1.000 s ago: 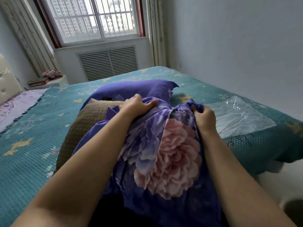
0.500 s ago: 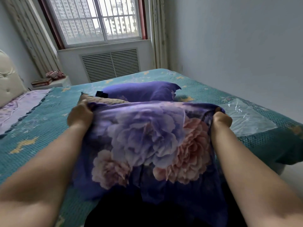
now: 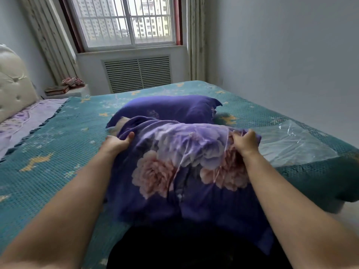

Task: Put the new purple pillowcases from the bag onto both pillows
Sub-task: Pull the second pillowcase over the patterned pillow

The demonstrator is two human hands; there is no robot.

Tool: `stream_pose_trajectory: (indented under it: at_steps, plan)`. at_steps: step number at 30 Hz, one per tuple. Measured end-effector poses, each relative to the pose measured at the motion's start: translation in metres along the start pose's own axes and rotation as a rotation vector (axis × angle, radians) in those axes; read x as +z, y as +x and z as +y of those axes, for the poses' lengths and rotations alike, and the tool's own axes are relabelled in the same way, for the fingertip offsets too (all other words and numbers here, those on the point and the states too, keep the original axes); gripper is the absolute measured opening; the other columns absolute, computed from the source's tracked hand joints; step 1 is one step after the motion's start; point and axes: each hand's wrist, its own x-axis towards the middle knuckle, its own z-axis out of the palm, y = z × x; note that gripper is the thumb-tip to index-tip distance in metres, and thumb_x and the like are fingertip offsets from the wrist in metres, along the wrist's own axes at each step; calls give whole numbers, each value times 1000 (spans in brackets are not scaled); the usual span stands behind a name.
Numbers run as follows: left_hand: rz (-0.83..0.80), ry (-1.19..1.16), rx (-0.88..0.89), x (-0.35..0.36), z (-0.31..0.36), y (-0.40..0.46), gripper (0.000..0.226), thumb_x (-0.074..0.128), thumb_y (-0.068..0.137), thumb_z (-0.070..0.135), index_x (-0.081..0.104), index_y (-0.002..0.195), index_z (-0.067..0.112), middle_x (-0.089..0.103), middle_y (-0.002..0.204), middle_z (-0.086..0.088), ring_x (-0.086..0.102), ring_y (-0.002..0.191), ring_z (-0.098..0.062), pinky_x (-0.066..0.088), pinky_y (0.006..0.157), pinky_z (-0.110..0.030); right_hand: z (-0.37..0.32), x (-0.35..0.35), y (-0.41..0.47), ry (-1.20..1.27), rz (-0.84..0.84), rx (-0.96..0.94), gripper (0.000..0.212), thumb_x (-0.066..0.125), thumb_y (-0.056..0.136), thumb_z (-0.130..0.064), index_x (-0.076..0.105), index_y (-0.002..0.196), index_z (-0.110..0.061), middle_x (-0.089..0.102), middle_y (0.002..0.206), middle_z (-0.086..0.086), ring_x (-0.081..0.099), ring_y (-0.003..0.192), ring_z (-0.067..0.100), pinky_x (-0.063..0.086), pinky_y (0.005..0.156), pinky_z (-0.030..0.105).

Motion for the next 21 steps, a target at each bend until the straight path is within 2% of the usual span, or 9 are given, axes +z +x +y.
stream_pose_trajectory:
  at_steps: [2,4,7,9,11,13,16,19,21]
  plan:
    - [-106,1,85,9,4,-10,78,49,83,67,53,128,3,55,129,-22,53,117,-32,40,97,-32,11,16,-22,-177,-53,-108,60,43,86,-51,60,117,-2,59,122,25,55,115,37,43,98,40]
    - [-186,31,139,22,18,-24,79,51,81,67,54,126,2,57,124,-20,53,115,-30,39,91,-30,14,29,-44,-273,-58,-218,58,40,89,-50,55,125,-6,51,133,21,45,126,34,33,107,43]
    - [-158,299,173,43,39,-44,97,57,70,75,44,135,6,42,137,-23,39,127,-37,35,104,-39,8,43,-72,-286,-75,-300,56,42,95,-43,41,140,-9,33,150,14,25,142,25,14,115,39]
    - [-78,243,269,59,48,-48,68,65,75,58,56,120,7,55,124,-20,51,116,-36,44,97,-39,9,54,-86,-258,-66,-395,53,45,96,-38,41,141,-9,32,151,14,24,142,25,14,116,38]
    - [-39,-49,342,69,58,-55,30,62,79,21,63,105,5,67,105,-19,62,98,-34,49,83,-36,10,58,-96,-204,-58,-461,55,43,96,-41,42,140,-8,34,150,16,26,142,28,16,117,40]
    - [9,-177,414,69,63,-59,28,57,78,8,60,106,4,67,100,-19,63,93,-35,47,79,-37,15,59,-96,-167,-34,-447,68,31,92,-54,40,140,-7,36,148,18,29,140,30,20,116,43]
    - [115,-23,477,47,49,-44,34,55,84,15,50,116,7,63,106,-23,60,96,-39,44,79,-38,25,58,-83,-198,-26,-370,83,20,86,-65,34,144,-7,32,150,18,27,141,29,16,115,50]
    - [205,205,382,22,15,-14,39,46,83,34,58,113,13,65,108,-23,61,100,-41,46,85,-41,33,54,-72,-322,-111,-285,74,25,90,-65,24,148,-19,16,158,8,13,146,24,7,114,60]
    - [233,259,241,13,-9,2,38,45,85,29,57,116,11,62,113,-26,58,104,-43,45,90,-45,44,48,-65,-345,-169,-159,77,29,86,-71,20,149,-28,11,159,4,13,145,28,9,110,61]
